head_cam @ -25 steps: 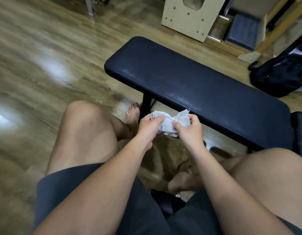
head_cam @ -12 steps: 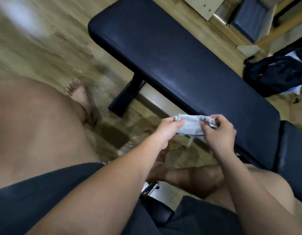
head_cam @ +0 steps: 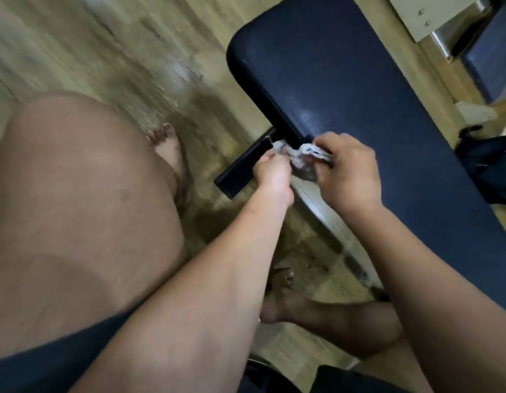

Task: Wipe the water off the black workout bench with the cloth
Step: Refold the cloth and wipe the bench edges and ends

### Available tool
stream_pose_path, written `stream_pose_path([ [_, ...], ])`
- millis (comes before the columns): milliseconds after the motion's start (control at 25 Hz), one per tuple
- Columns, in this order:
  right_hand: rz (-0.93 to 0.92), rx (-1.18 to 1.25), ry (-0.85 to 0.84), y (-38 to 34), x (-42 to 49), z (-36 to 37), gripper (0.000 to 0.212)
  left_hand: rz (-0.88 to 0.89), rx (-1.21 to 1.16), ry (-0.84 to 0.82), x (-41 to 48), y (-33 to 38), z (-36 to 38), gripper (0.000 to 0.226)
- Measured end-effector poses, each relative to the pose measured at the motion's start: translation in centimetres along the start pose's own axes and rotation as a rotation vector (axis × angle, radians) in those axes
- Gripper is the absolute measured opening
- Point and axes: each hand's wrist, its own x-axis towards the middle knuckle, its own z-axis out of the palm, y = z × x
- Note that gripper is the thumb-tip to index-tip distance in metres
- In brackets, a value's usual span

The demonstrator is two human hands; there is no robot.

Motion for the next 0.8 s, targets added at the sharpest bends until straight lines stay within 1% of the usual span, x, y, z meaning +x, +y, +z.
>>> stream_pose_path([
  [80,0.053,-0.012,-0.021,1.7,-1.6,-0.9,0.017,-0.092,0.258,-0.04,-1.3,-1.5,-0.1,0.03],
  [120,0.085,-0.065,-0.049,3.2,-3.2,-1.9,0.022,-0.18,0.374,-0.081,-2.6,-3.3,-0.3,0.032],
  [160,0.115,-0.126,-0.09,4.8,-5.1,-3.2,0.027,-0.27,0.439,-0.121,-4.1,-4.9,-0.4,0.032],
  [200,0.139,-0.192,-0.138,6.0,-6.5,-4.4,0.029,-0.337,0.43,-0.153,-5.0,-5.7,-0.6,0.03],
  [240,0.152,-0.245,-0.178,6.8,-7.1,-5.2,0.027,-0.346,0.393,-0.168,-5.6,-6.1,-0.8,0.029],
  [280,0.144,-0.276,-0.181,6.9,-6.7,-5.4,0.025,-0.326,0.342,-0.159,-5.6,-5.9,-0.9,0.032],
  [360,0.065,-0.24,-0.13,5.3,-3.8,-4.2,0.017,-0.271,0.201,-0.098,-5.0,-3.7,-0.9,0.036],
  [440,-0.022,-0.117,-0.064,1.5,1.2,-2.1,0.01,-0.167,0.021,-0.042,-3.6,1.1,-0.7,0.034],
  [560,-0.085,0.048,0.013,-4.9,10.4,0.3,0.015,0.051,-0.168,0.021,-0.3,10.1,-0.4,0.033],
  [640,-0.117,0.097,0.02,-7.9,15.0,0.9,0.018,0.115,-0.219,0.034,0.9,13.2,0.0,0.03],
  [720,-0.159,0.118,-0.001,-8.2,15.1,0.9,0.012,0.087,-0.199,0.045,1.2,12.3,0.2,0.022],
  [800,-0.221,0.014,-0.057,-5.7,11.7,0.3,0.008,-0.055,-0.159,0.052,1.0,8.1,0.4,0.028],
])
